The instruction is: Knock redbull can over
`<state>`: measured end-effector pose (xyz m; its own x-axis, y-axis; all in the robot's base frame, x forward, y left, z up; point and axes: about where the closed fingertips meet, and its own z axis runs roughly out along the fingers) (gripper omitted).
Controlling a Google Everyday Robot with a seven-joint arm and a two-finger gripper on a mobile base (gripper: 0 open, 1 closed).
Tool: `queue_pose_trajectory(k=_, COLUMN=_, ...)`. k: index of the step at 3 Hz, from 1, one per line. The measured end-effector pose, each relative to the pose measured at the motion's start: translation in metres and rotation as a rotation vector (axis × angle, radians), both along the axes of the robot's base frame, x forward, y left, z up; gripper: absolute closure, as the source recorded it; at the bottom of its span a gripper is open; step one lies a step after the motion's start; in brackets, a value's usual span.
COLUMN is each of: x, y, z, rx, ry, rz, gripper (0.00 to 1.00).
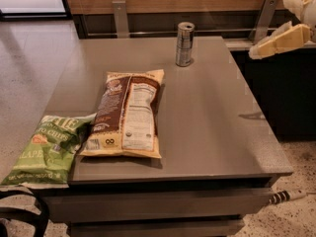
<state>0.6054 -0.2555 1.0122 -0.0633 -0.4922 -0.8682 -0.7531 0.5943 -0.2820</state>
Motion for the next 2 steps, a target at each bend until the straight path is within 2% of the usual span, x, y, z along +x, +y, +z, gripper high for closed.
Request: queue_pose_trajectory(k=2, x=0.036, y=0.001, z=-0.02, rx=0.172, ry=-0.019, rz=-0.052, gripper=0.0)
